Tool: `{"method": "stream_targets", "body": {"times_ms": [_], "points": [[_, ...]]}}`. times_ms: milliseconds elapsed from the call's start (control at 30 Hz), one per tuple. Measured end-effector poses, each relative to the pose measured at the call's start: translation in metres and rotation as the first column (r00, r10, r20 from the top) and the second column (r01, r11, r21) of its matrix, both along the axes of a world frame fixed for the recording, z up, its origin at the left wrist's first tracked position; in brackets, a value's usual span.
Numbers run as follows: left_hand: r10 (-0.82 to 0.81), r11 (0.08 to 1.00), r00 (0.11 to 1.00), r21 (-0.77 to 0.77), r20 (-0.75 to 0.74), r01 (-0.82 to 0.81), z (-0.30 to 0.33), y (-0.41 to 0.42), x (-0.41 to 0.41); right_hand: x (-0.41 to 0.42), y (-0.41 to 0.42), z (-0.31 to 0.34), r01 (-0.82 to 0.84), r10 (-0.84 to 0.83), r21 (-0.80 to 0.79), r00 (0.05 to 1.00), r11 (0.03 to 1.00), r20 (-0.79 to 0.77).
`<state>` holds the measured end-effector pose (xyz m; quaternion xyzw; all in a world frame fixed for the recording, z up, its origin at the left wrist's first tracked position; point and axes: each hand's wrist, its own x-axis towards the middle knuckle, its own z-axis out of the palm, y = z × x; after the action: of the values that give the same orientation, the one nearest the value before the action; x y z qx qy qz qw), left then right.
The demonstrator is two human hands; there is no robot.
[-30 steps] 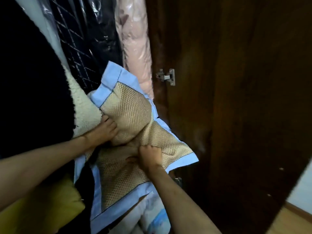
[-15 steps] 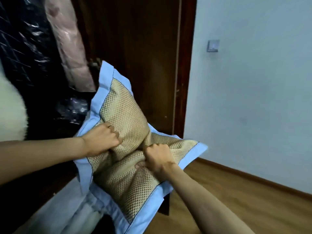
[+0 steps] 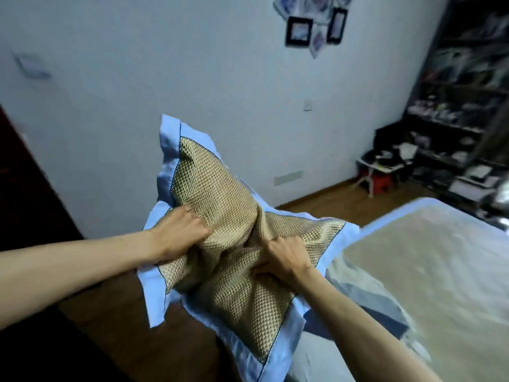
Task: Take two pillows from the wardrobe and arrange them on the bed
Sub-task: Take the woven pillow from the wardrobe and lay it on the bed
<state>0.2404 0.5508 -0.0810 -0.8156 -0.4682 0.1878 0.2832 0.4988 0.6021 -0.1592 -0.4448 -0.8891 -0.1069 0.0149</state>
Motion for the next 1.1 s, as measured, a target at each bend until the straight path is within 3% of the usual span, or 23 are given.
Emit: {"method": "stream_targets", "body": {"times_ms": [167, 333, 500, 633, 767, 1100], "points": [[-0.363, 0.932, 0.932, -0.005, 0.024, 0.363, -0.003, 0.065, 0.112, 0.128, -0.053, 0.003, 0.386, -0.386, -0.018, 0.922, 0.922, 0.007], [-0.617, 0.781, 0.78, -0.037, 0.106, 0.623, -0.012, 0.059, 0.254, 0.245, -0.154, 0.005, 0.64, -0.636, -0.035, 0.768, 0.768, 0.075], [-0.814, 0.533, 0.53, -0.059, 0.235, 0.844, -0.017, 0.001, 0.396, 0.346, -0.277, 0.012, 0.827, -0.821, -0.085, 0.562, 0.555, 0.098], [-0.869, 0.434, 0.442, -0.087, 0.22, 0.897, -0.023, -0.067, 0.505, 0.423, -0.381, 0.003, 0.91, -0.904, -0.108, 0.411, 0.399, 0.118], [-0.901, 0.369, 0.387, -0.119, 0.195, 0.922, -0.036, -0.135, 0.608, 0.497, -0.467, -0.009, 0.944, -0.935, -0.124, 0.322, 0.305, 0.152], [-0.916, 0.288, 0.317, -0.145, 0.248, 0.946, -0.063, -0.27, 0.802, 0.664, -0.619, -0.007, 0.971, -0.944, -0.167, 0.209, 0.17, 0.256]]}}
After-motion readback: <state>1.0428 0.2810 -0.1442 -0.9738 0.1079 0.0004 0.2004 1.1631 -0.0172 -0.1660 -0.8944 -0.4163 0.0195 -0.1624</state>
